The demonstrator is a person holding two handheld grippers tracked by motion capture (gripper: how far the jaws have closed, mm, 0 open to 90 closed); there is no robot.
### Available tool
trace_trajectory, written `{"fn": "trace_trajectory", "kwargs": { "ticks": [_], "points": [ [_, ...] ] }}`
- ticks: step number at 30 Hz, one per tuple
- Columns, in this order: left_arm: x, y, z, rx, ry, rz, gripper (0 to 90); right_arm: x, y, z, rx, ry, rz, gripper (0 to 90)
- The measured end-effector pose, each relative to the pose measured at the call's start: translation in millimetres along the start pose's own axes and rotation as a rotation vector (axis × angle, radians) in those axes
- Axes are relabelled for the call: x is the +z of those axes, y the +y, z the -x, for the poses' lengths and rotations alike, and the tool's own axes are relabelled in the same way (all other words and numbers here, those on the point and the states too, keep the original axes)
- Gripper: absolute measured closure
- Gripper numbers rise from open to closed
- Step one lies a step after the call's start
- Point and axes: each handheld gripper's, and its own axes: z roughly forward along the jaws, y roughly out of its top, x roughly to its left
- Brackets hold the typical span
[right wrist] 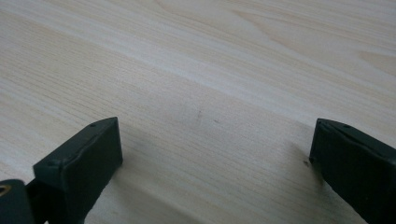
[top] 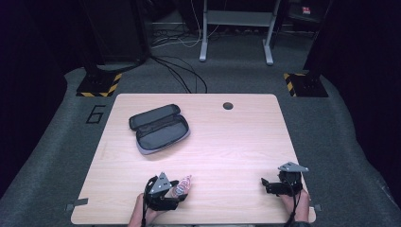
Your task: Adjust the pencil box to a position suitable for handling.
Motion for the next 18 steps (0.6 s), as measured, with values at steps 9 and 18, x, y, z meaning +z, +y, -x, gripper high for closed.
{"fn": "trace_trajectory", "kwargs": {
  "ticks": [9,18],
  "points": [
    [12.0,-7.2,7.7,0.028,-0.045,-0.047,39.2,0.0,0.0,0.0,0.0,0.0,0.0,1.9],
    [13.8,-7.3,6.3,0.01,-0.051,-0.061,35.2,0.0,0.0,0.0,0.0,0.001,0.0,2.0]
  ]
}}
